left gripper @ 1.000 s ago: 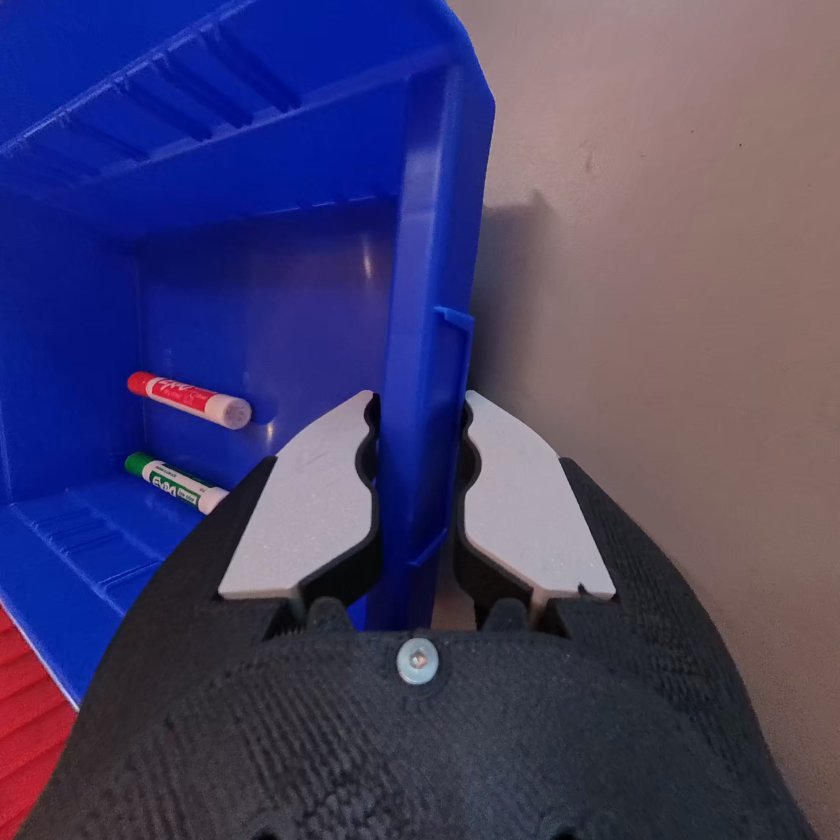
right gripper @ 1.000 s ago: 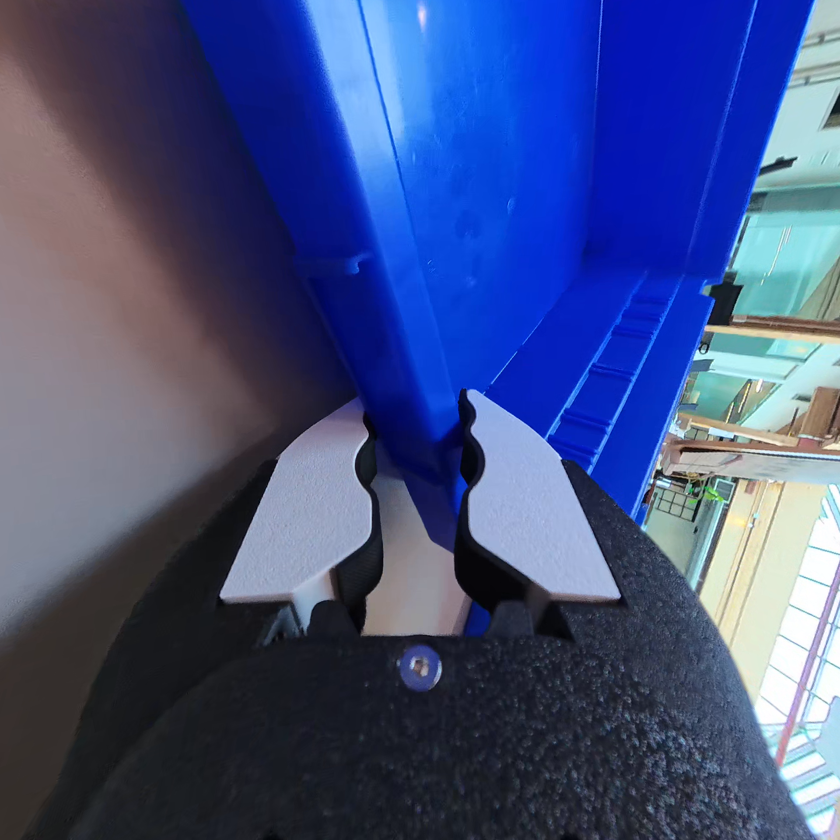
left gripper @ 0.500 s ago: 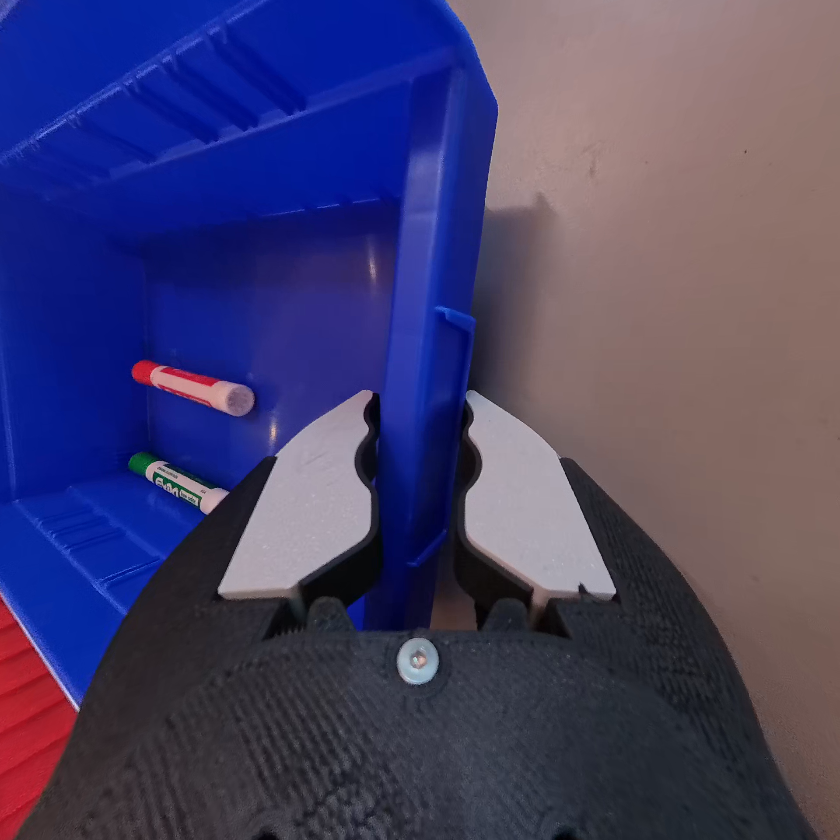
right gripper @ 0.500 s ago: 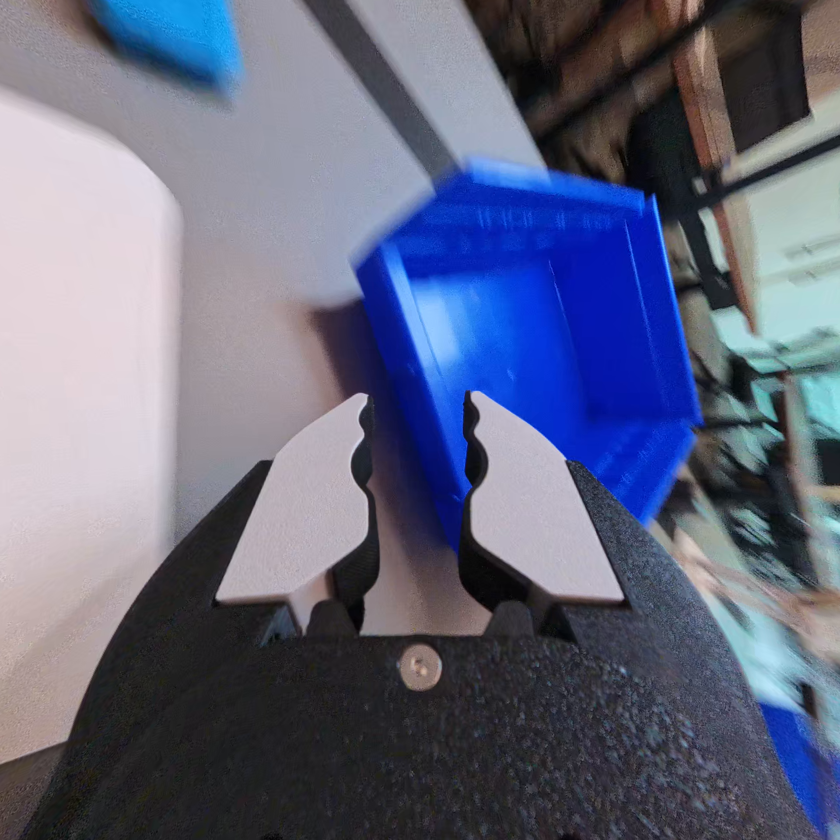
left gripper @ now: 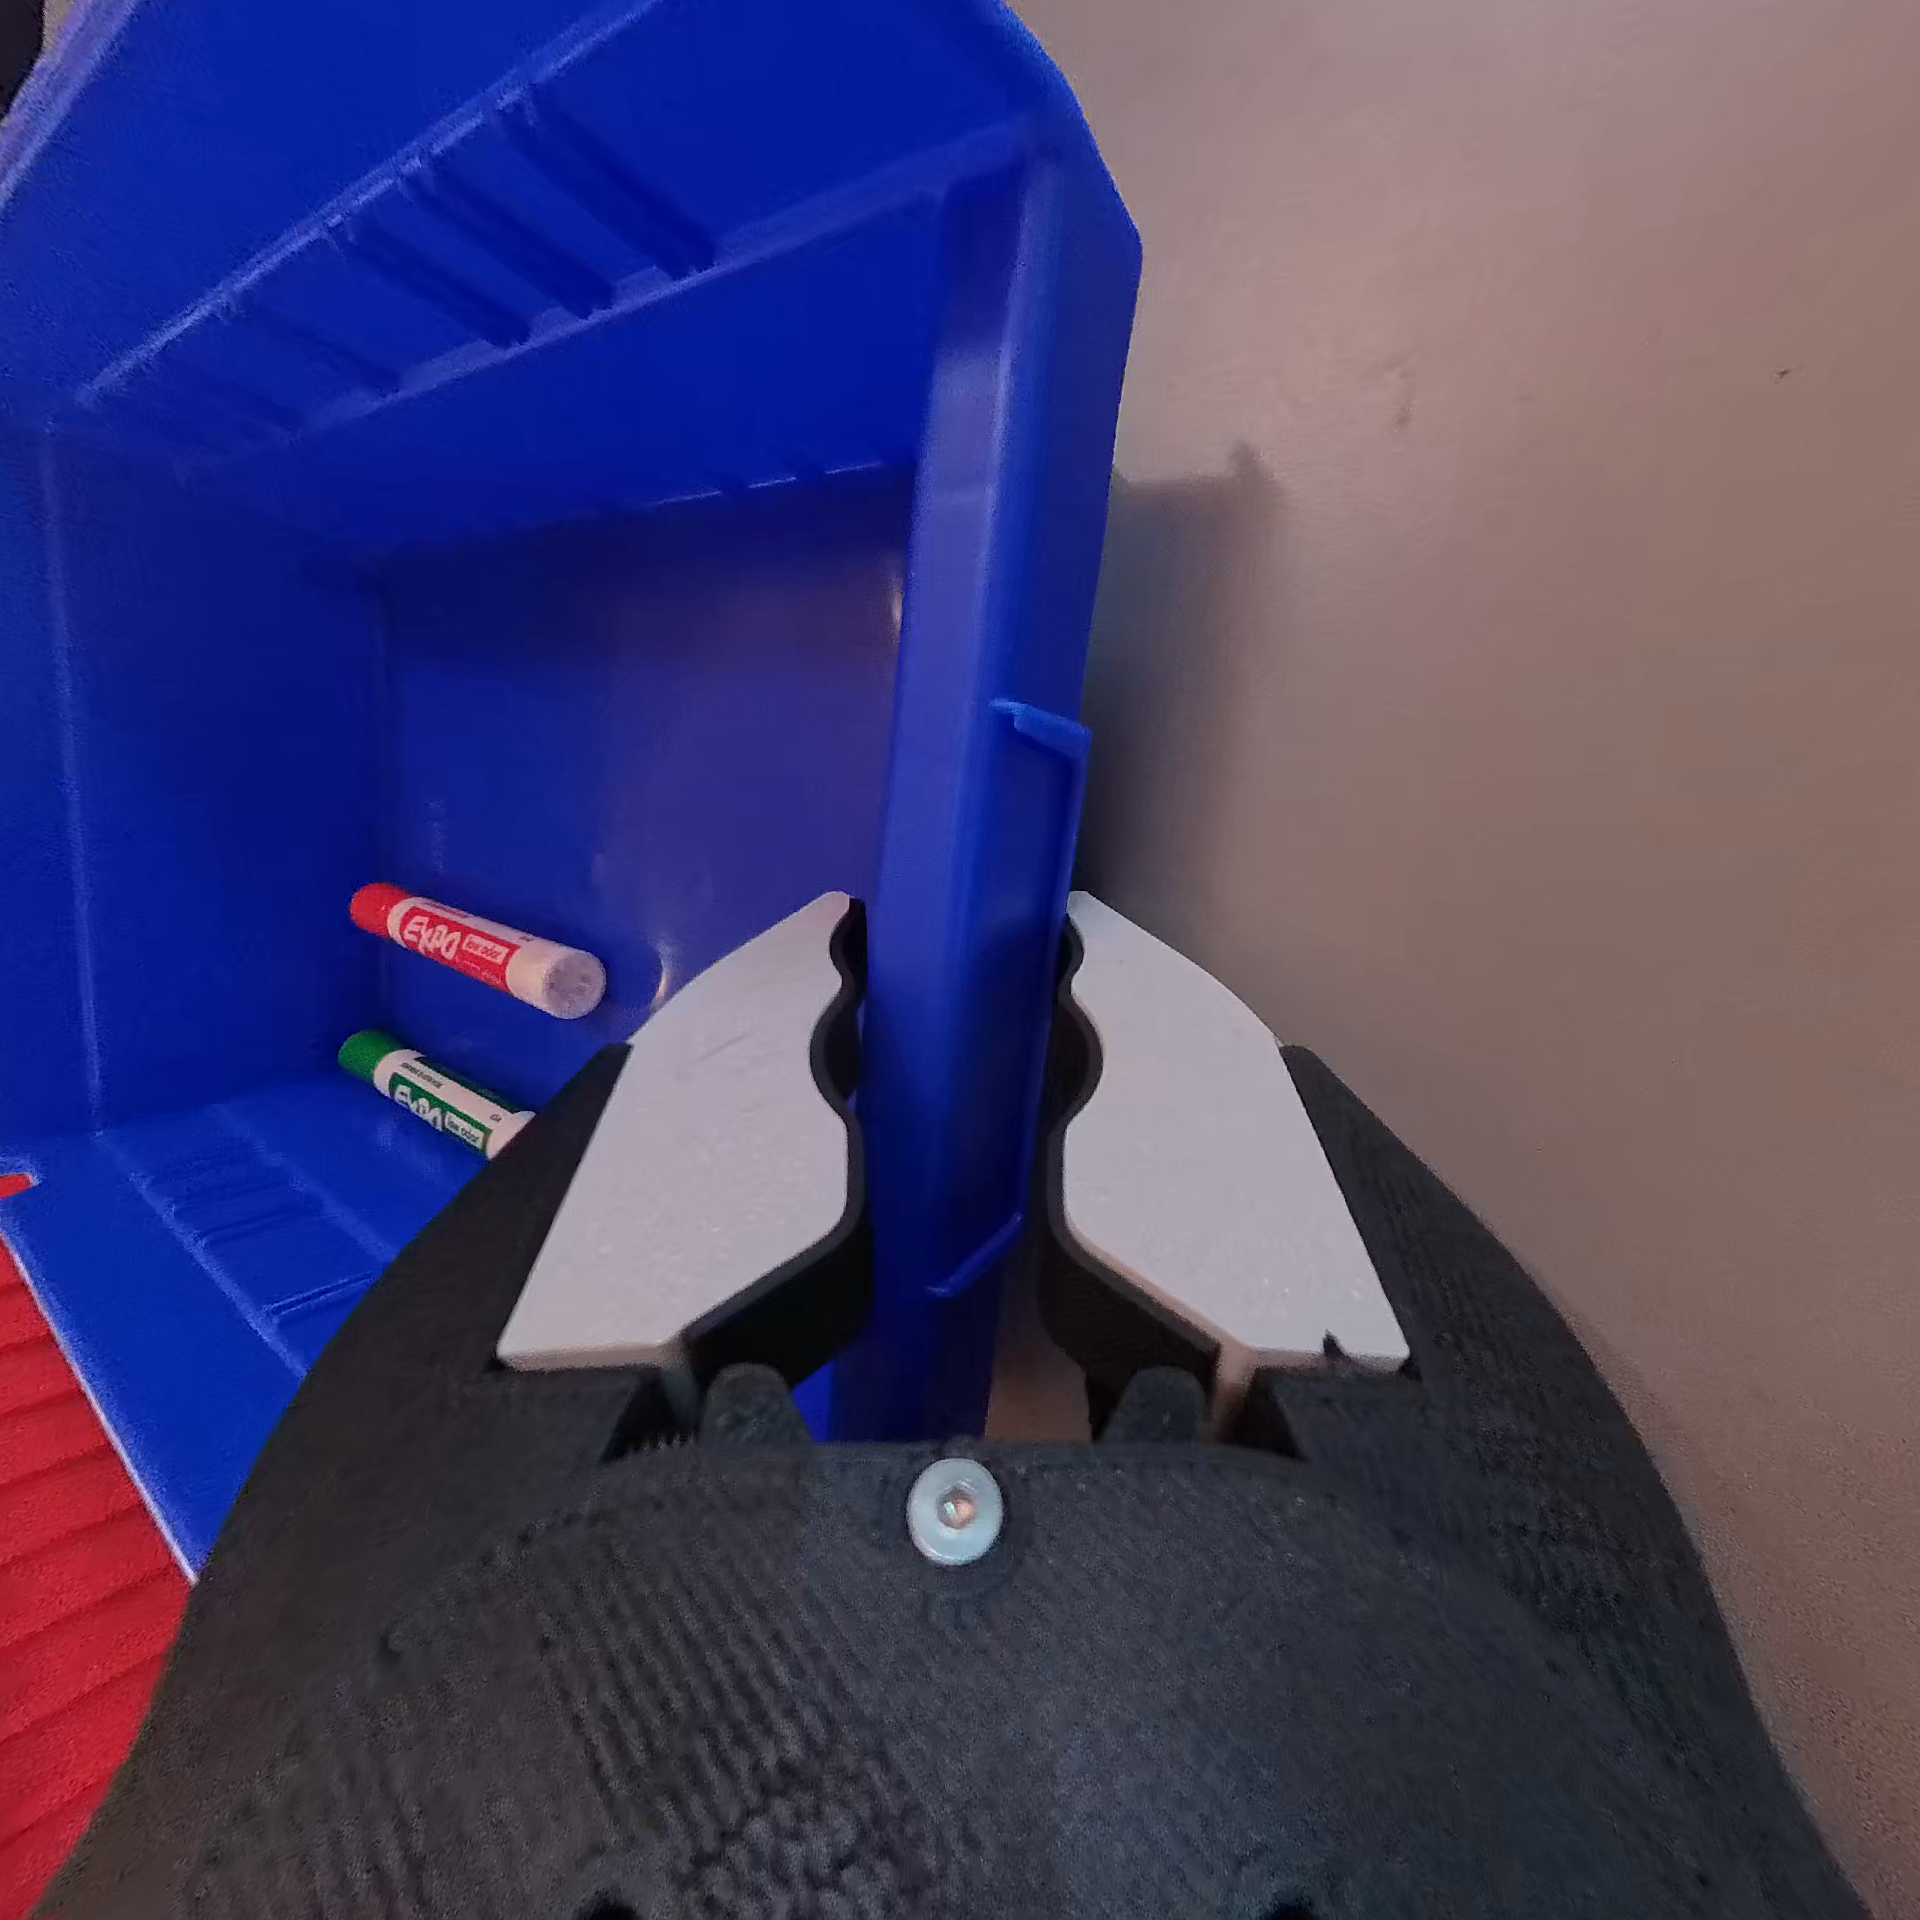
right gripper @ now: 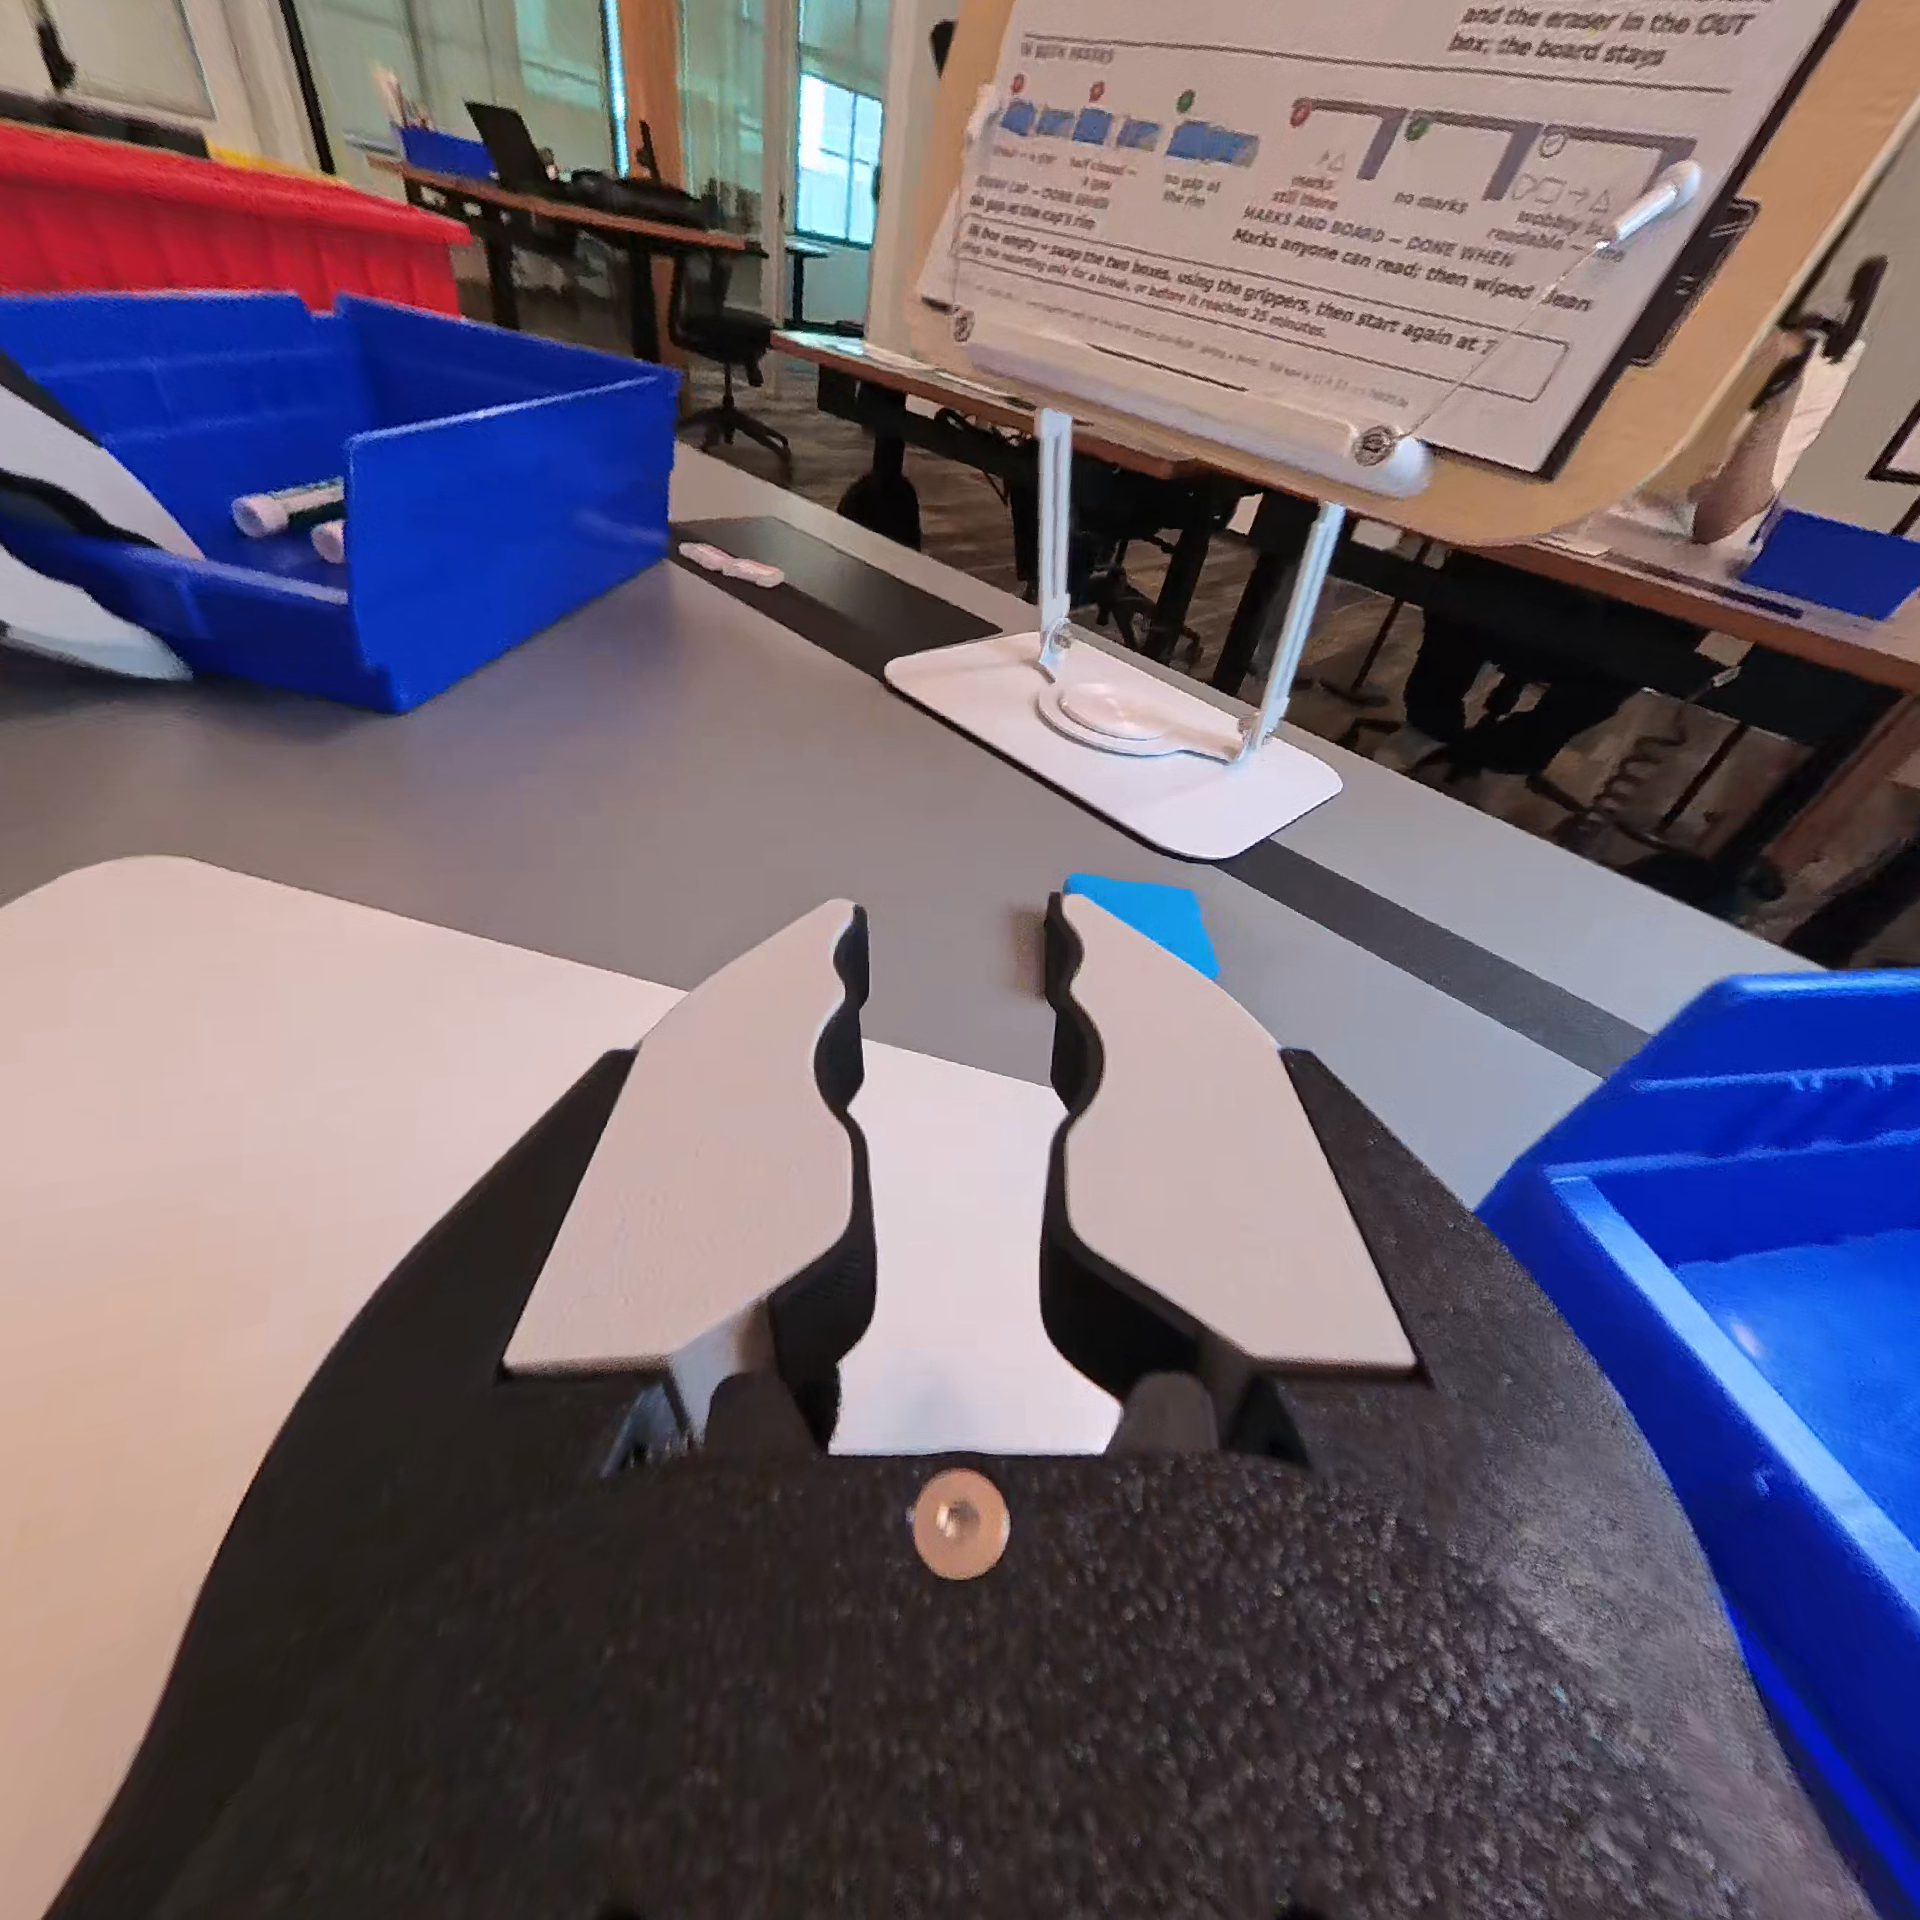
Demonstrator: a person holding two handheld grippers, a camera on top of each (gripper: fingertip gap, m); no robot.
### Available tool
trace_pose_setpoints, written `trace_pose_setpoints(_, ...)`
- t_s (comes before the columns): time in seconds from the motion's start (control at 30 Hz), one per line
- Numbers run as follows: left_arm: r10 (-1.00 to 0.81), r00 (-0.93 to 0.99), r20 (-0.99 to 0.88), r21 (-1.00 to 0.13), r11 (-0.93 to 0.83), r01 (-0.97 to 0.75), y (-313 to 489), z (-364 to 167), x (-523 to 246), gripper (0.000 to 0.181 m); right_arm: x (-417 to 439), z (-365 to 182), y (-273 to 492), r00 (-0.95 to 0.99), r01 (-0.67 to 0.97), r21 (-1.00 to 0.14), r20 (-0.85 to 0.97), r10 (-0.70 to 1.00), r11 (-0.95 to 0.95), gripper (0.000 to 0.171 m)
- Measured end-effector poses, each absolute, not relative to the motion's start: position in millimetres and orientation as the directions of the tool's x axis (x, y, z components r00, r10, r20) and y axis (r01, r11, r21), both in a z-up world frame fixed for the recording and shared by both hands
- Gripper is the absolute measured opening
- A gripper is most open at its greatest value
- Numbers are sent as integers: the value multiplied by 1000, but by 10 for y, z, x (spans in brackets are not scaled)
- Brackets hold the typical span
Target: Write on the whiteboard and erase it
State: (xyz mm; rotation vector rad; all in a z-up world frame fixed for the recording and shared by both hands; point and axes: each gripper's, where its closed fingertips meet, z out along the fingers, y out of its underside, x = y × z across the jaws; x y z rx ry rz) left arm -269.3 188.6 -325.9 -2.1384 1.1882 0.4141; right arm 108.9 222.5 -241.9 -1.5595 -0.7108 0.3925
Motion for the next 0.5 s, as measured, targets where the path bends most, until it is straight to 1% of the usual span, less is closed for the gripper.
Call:
trace_pose_setpoints(0.13,-611,543,-576,-390,-378,-840,1947,-3253,-2772,34,1217,-2414,2202,771,204,-979,175,612,22,31)
trace_pose_setpoints(0.37,-609,522,-597,-393,-346,-852,1947,-3241,-2778,35,1073,-2350,2098,751,211,-976,200,629,59,30)
trace_pose_setpoints(0.47,-644,542,-540,-458,-315,-831,1899,-3216,-2664,43,1039,-2314,2045,745,203,-977,201,636,72,30)
trace_pose_setpoints(0.5,-658,549,-515,-486,-304,-820,1875,-3188,-2616,48,1040,-2311,2026,744,196,-978,195,639,71,30)
